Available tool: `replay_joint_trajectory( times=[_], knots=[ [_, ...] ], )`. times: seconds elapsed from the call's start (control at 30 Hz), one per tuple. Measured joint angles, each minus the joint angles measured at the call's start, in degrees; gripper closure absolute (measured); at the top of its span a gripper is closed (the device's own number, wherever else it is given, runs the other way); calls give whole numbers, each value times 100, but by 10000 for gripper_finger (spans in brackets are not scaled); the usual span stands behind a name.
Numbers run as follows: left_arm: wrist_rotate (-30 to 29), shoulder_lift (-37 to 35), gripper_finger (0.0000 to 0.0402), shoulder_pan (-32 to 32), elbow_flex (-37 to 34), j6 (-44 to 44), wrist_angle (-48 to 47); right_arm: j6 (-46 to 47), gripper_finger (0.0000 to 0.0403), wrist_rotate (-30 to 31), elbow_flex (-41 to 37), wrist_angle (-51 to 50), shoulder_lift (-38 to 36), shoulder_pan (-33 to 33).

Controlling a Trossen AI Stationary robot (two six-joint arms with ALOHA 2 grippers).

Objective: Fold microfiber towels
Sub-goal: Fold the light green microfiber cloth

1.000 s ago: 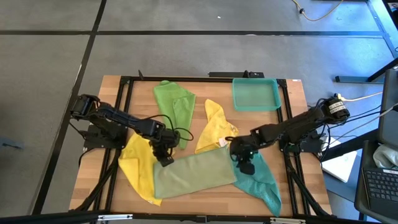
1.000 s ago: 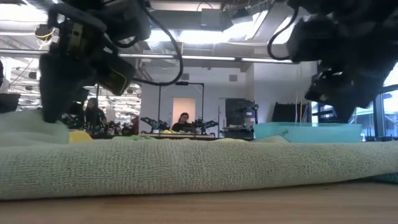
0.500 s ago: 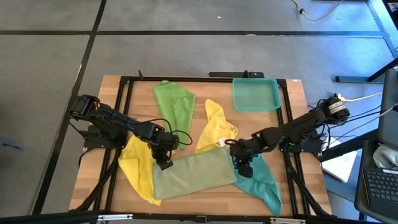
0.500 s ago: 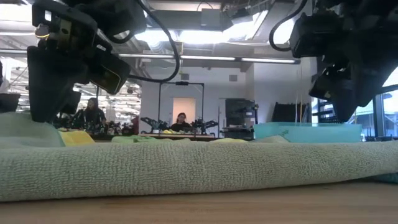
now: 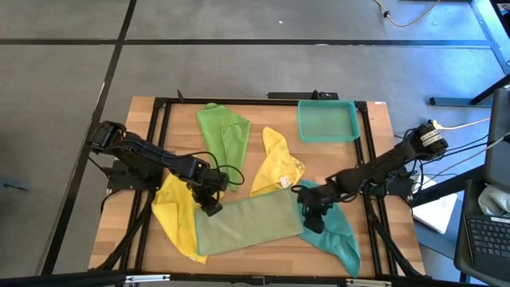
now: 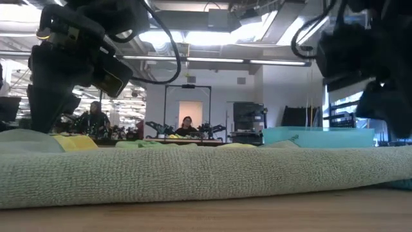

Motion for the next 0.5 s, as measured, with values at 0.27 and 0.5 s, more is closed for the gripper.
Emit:
replay_joint_trajectory(
  times=[0.27,0.5],
  knots=[
    [-910,-563,252,-105,1,-472,-168,2164,231,-30,-1063,2020,0,63],
    [-2120,-1328,252,-487,1,-1809,-232,3235,231,262,-1725,3456,-2,107]
  ],
)
